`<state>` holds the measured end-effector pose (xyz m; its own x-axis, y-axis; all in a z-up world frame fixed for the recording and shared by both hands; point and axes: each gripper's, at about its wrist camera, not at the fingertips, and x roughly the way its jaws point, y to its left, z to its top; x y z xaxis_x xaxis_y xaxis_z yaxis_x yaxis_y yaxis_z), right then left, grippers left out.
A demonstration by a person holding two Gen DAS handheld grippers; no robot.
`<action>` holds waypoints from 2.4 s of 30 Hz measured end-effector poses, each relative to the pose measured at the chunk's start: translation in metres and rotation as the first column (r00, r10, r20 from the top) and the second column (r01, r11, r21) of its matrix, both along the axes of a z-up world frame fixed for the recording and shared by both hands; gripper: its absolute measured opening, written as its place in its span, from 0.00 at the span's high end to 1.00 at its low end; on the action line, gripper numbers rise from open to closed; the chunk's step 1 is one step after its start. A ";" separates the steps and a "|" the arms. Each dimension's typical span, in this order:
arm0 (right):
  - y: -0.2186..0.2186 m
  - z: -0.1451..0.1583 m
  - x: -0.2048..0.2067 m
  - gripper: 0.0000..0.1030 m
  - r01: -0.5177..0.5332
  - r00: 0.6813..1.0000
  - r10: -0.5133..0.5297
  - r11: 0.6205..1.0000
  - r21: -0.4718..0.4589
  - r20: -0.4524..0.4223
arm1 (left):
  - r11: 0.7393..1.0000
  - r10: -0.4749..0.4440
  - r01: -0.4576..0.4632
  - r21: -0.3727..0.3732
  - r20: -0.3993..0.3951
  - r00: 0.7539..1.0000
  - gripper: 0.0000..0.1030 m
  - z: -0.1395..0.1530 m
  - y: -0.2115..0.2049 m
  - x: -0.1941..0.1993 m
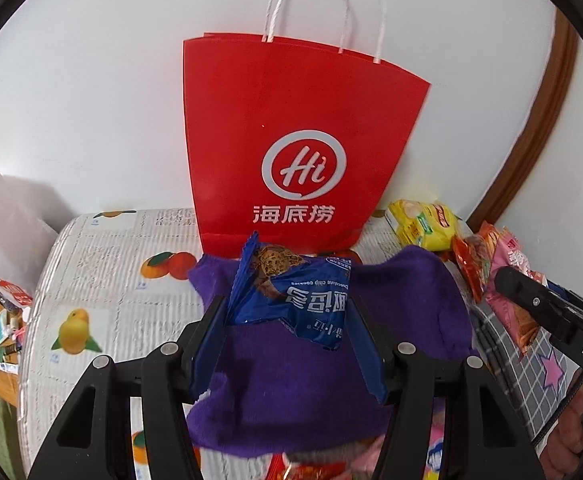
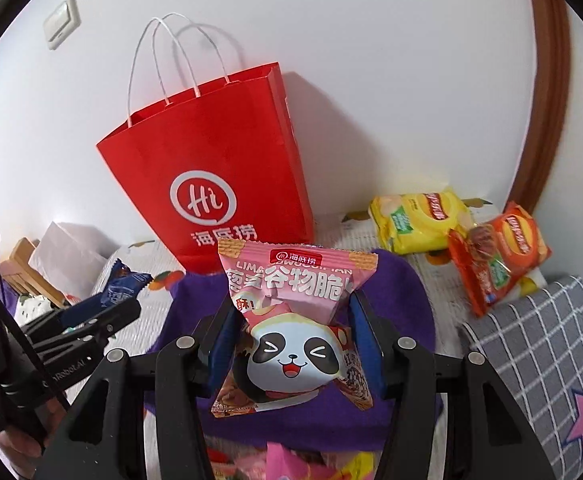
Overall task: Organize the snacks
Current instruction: 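Carry the blue packet with the left tool while the right tool carries the panda packet, then release the panda packet onto the towel with the right tool while the left tool releases the blue packet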
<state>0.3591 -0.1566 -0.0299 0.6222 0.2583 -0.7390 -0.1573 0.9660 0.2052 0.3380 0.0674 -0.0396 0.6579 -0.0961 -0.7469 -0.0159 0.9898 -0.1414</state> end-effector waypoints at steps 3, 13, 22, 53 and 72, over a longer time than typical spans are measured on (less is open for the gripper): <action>0.001 -0.006 0.012 0.48 -0.004 1.000 0.004 1.000 -0.001 -0.005 | 1.000 0.015 -0.015 -0.005 -0.009 1.000 0.44 -0.010 0.003 0.009; -0.003 -0.040 0.036 0.48 -0.011 0.998 0.007 0.999 -0.048 -0.067 | 0.999 0.036 -0.036 0.008 -0.069 0.997 0.44 -0.037 0.008 0.026; -0.016 -0.082 0.059 0.48 0.014 0.982 -0.030 0.996 -0.086 -0.189 | 0.998 0.031 -0.025 0.050 -0.129 0.991 0.44 -0.061 -0.004 0.036; -0.009 -0.131 0.073 0.47 0.006 0.944 -0.045 0.993 -0.120 -0.327 | 0.999 0.003 0.006 0.053 -0.170 0.985 0.43 -0.072 -0.013 0.040; -0.009 -0.130 0.073 0.39 -0.003 0.946 -0.047 0.988 -0.155 -0.322 | 0.998 0.004 0.007 0.059 -0.192 0.981 0.43 -0.082 -0.014 0.043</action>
